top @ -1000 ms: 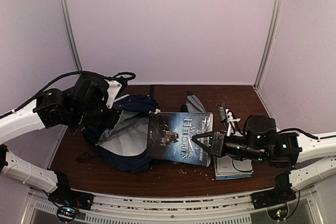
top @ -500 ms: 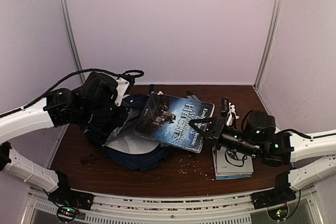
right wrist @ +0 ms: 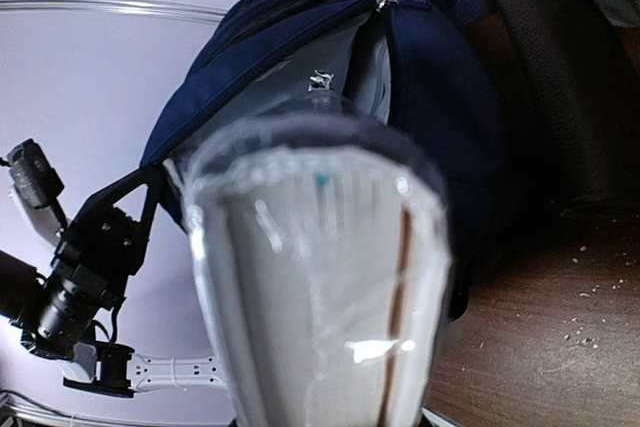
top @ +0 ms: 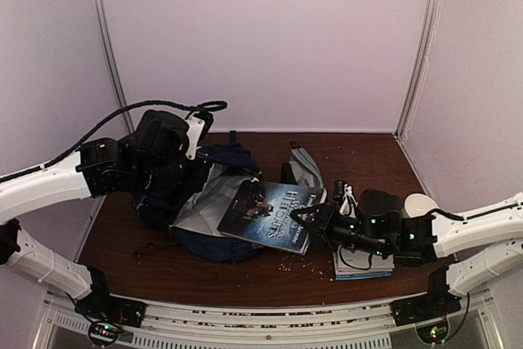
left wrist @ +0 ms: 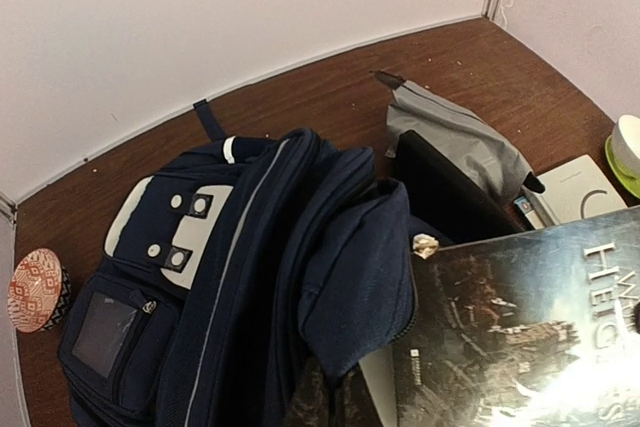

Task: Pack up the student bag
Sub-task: Place the book in the student bag.

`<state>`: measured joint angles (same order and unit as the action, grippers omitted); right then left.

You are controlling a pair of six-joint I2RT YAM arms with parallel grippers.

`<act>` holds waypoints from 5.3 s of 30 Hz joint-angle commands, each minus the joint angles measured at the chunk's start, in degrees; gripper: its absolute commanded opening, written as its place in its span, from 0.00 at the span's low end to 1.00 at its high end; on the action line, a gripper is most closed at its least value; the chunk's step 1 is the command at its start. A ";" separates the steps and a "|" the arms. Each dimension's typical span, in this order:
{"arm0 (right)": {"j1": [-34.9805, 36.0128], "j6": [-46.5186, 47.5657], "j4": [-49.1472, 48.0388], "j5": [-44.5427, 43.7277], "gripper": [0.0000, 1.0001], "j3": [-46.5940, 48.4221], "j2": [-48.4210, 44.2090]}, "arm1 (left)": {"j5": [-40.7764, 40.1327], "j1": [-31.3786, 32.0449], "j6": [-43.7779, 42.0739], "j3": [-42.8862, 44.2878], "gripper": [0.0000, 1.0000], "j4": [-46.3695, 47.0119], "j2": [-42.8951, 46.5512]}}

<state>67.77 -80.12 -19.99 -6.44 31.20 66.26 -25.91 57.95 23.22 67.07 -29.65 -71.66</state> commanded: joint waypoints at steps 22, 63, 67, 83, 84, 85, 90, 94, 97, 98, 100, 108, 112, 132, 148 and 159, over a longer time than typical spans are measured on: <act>-6.87 -7.87 -25.62 8.65 0.00 24.46 36.19 | -3.97 7.87 8.97 2.06 0.00 6.58 5.46; -12.23 1.81 -12.55 23.39 0.00 48.82 54.79 | -8.16 7.09 21.98 5.88 0.00 12.96 -1.70; -11.16 0.78 -15.32 18.51 0.00 48.74 55.33 | -7.67 6.82 22.61 6.63 0.00 13.55 -2.12; -8.26 1.08 -5.55 18.88 0.07 65.53 66.01 | -0.41 6.82 28.21 2.05 0.00 18.42 -1.46; -8.25 1.36 -5.96 19.59 0.17 65.00 65.80 | -0.82 6.82 28.19 1.69 0.00 18.29 -0.95; -8.20 1.55 -6.33 20.10 0.28 64.28 65.32 | -1.45 6.82 28.13 1.26 0.00 18.12 -0.33; -8.27 4.42 -3.06 19.99 0.58 60.22 59.85 | -4.69 6.28 27.47 -0.21 0.00 16.66 2.86; -8.46 7.62 3.40 18.44 0.65 58.37 54.95 | -6.53 5.63 27.20 -1.14 0.00 15.24 5.16; -8.65 10.51 10.37 17.31 0.68 58.45 52.21 | -7.63 5.01 27.21 -2.03 0.00 14.50 6.77; -8.74 11.24 12.07 17.12 0.68 58.37 51.73 | -7.86 4.90 27.19 -2.19 0.00 14.35 7.18; -8.79 12.58 14.13 16.56 0.68 57.65 50.65 | -8.16 4.65 27.06 -2.53 0.00 13.95 7.83; -8.84 14.25 16.77 14.30 0.68 54.76 47.58 | -8.41 4.36 26.90 -2.80 0.00 13.30 7.66; -8.84 15.40 18.99 12.99 0.64 55.38 48.17 | -7.58 4.36 26.88 -2.86 0.00 13.72 7.60; -8.86 12.49 22.40 10.15 0.57 59.73 59.60 | -1.14 4.36 29.15 -8.47 0.00 17.60 6.43; -8.43 12.19 16.21 16.16 0.18 70.51 68.50 | 3.56 4.45 29.80 -8.72 0.00 20.43 3.53; -7.39 11.84 5.22 27.42 0.22 78.26 73.31 | 3.44 4.45 29.04 -8.90 0.00 21.39 2.51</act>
<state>58.63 -69.17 -5.32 14.81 105.95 139.74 -23.81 61.69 52.45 57.41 -17.58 -69.52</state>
